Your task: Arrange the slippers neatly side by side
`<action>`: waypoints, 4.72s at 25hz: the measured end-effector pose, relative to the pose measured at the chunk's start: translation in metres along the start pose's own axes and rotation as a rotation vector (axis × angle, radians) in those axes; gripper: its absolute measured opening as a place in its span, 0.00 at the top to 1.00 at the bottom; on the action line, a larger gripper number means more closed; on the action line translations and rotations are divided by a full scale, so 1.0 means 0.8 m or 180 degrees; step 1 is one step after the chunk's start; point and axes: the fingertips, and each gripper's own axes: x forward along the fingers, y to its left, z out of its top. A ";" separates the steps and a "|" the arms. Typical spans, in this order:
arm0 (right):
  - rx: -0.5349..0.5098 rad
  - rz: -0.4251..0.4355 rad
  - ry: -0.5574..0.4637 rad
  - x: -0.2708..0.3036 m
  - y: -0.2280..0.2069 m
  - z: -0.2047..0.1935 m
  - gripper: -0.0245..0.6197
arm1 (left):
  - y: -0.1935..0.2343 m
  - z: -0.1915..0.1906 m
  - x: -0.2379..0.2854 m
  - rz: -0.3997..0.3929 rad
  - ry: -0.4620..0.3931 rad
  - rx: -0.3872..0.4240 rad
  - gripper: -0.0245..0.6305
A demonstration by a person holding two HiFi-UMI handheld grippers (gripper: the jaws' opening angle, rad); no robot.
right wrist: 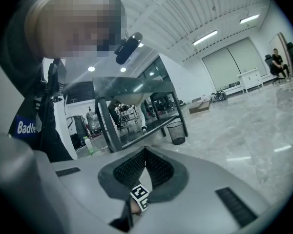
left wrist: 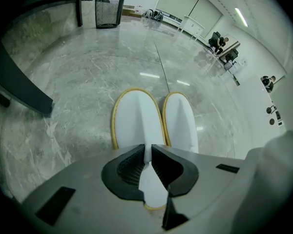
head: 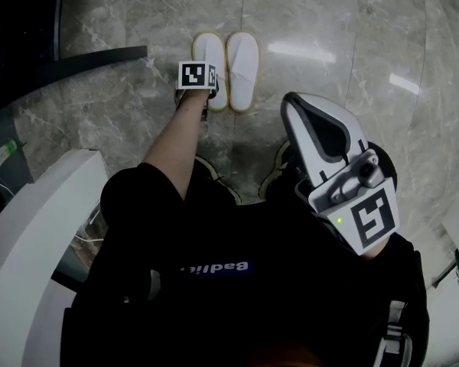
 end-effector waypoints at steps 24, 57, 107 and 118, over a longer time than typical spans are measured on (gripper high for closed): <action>-0.0168 0.0043 -0.0085 0.007 0.019 0.024 0.96 | -0.023 -0.012 -0.044 -0.0050 0.0032 -0.0071 0.84; -0.0704 -0.0450 0.0802 -0.187 0.208 0.500 0.96 | -0.247 0.041 -0.973 -0.0263 -0.2389 0.0592 0.79; -0.1067 0.0210 -0.0438 -0.271 0.417 0.707 0.96 | -0.487 0.032 -1.325 -0.0731 -0.3864 0.1871 0.96; -0.1072 0.0240 -0.0410 -0.277 0.423 0.699 0.96 | -0.494 0.023 -1.323 -0.0754 -0.3877 0.1881 0.96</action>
